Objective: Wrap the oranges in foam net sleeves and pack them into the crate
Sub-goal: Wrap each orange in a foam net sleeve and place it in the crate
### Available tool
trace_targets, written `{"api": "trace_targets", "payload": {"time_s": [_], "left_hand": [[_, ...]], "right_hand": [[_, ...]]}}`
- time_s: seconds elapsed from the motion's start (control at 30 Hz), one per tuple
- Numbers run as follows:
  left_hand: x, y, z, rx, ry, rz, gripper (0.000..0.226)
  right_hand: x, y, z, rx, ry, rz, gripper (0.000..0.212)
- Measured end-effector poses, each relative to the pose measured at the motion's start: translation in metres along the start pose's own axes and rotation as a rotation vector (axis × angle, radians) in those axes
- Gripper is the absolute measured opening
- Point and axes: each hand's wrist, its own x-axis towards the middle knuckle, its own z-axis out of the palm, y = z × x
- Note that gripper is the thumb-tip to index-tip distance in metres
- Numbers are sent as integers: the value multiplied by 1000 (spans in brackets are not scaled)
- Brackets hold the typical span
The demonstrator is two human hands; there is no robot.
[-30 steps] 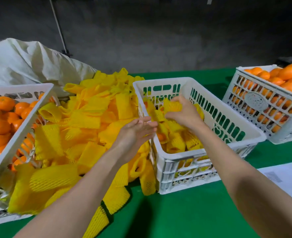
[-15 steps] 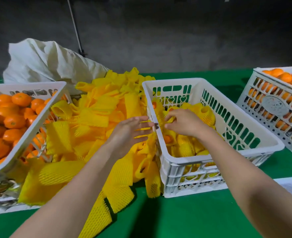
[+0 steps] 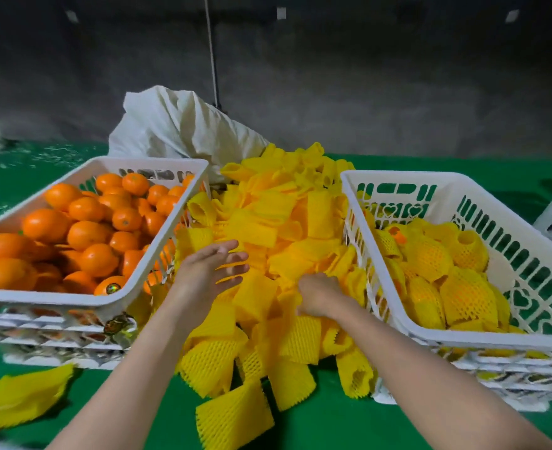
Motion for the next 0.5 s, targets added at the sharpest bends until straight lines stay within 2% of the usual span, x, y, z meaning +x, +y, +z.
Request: {"api": "trace_targets", "payload": {"time_s": [0.1, 0.2, 0.27, 0.33, 0.43, 0.5], "left_hand": [[-4, 3, -16, 108, 31, -6, 20], [-7, 8, -18, 242, -39, 16, 24], [-5, 14, -16, 345, -110, 1, 32], [-5, 19, -17, 414, -112, 2, 30], [-9, 28, -27, 539, 2, 225, 17], [-10, 38, -41, 711, 73, 339, 27]], "right_hand": [[-2, -5, -35, 139, 92, -83, 28], [-20, -24, -87, 386, 158, -314, 13], [-35, -42, -111, 521, 135, -427, 14], [-41, -60, -120, 598, 117, -479, 14], [-33, -86, -116, 560, 197, -478, 18], [-23, -105, -109, 521, 357, -499, 17]]}}
